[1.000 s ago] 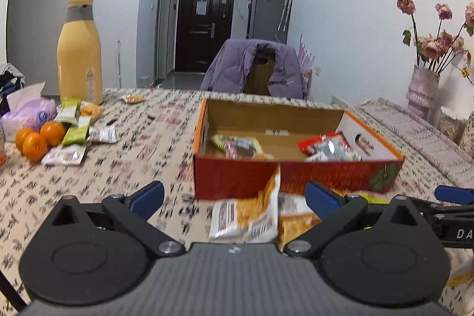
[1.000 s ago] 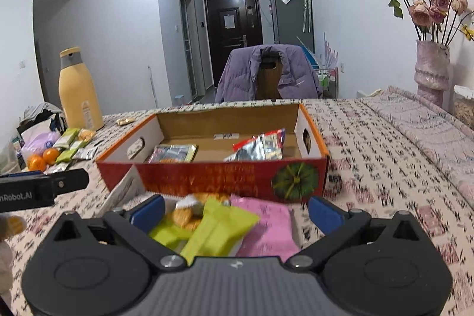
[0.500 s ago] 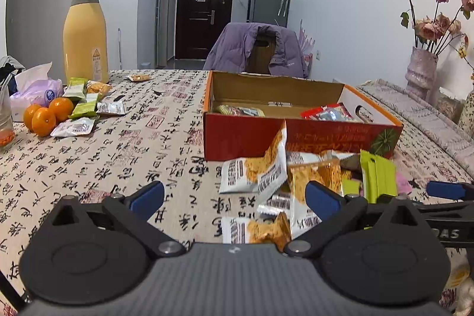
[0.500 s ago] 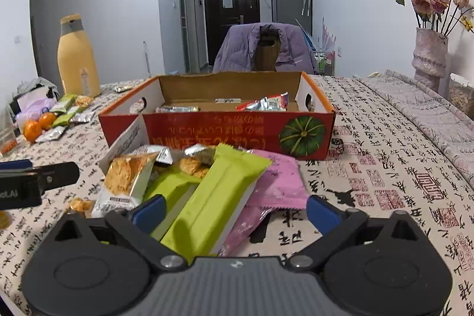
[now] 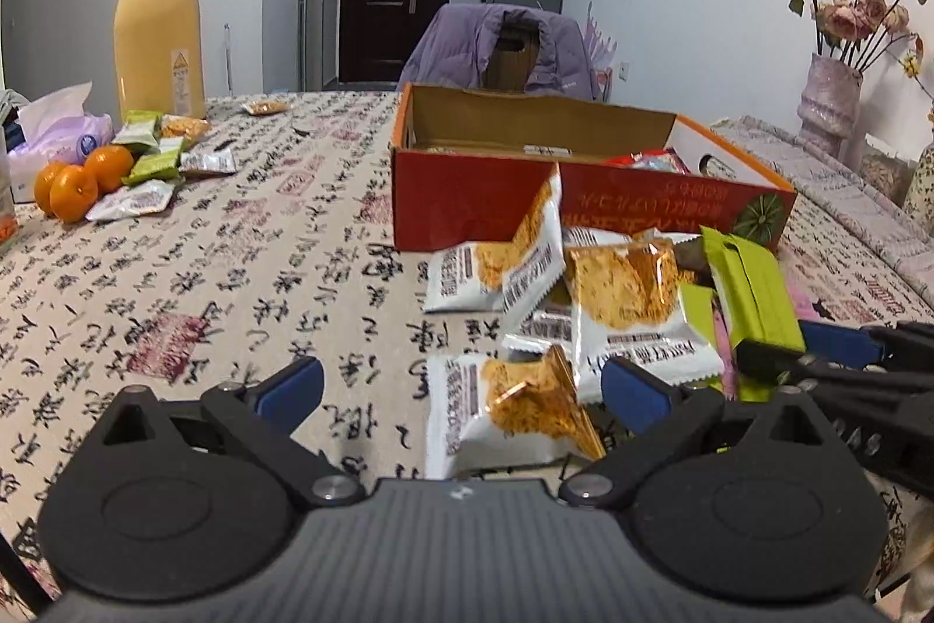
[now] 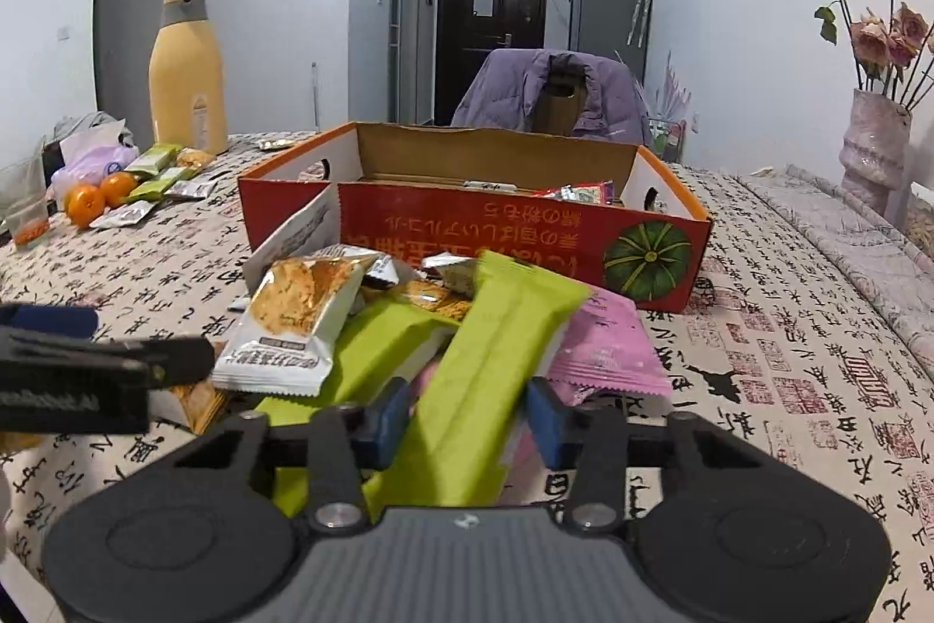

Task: Organize snacks
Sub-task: 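Grasp a cracker pack with left tool while right tool grasps green bar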

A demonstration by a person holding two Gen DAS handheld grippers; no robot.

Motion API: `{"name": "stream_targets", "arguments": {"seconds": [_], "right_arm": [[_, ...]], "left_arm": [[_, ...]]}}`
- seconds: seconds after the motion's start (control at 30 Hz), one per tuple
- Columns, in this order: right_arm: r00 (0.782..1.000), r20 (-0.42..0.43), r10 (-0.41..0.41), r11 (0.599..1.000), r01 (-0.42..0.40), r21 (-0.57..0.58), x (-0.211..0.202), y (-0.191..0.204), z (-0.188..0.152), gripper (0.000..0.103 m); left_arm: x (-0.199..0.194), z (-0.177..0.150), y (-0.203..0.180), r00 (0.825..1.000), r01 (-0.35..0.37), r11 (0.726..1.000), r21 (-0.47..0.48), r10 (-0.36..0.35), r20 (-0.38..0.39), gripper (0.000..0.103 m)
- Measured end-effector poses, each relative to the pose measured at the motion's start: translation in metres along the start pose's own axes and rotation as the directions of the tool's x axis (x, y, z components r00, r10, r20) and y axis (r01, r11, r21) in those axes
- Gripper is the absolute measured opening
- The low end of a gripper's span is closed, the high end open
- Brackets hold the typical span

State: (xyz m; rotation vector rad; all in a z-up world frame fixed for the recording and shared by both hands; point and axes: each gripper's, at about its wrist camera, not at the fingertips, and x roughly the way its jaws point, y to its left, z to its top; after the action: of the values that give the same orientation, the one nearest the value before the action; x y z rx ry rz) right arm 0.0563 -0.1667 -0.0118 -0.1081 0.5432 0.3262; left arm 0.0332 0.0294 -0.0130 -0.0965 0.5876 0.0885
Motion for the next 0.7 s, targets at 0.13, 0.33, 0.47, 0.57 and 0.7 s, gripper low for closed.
{"name": "stream_targets", "arguments": {"seconds": [0.13, 0.33, 0.47, 0.57, 0.7], "right_arm": [[1.0, 0.025, 0.001, 0.999, -0.002, 0.042, -0.007, -0.015, 0.001, 0.031], [0.998, 0.056, -0.018, 0.997, 0.014, 0.082, -0.014, -0.033, 0.002, 0.031], [0.999, 0.05, -0.02, 0.995, 0.015, 0.102, -0.012, -0.042, -0.002, 0.031], [0.999, 0.046, -0.013, 0.994, 0.008, 0.108, -0.01, -0.044, -0.005, 0.031], [0.999, 0.047, -0.004, 0.994, -0.001, 0.108, -0.008, -0.045, -0.006, 0.031]], "left_arm": [[0.006, -0.003, -0.006, 1.0, -0.009, 1.0, 0.011, 0.01, -0.016, 0.103], [0.013, -0.005, -0.009, 0.998, -0.042, 0.999, 0.02, 0.043, -0.043, 0.103], [0.019, -0.007, -0.008, 0.996, -0.057, 0.998, 0.01, 0.058, -0.073, 0.09], [0.022, -0.006, -0.009, 0.995, -0.058, 0.998, 0.005, 0.059, -0.079, 0.078], [0.019, -0.005, -0.01, 0.997, -0.044, 0.999, 0.004, 0.044, -0.069, 0.058]]}}
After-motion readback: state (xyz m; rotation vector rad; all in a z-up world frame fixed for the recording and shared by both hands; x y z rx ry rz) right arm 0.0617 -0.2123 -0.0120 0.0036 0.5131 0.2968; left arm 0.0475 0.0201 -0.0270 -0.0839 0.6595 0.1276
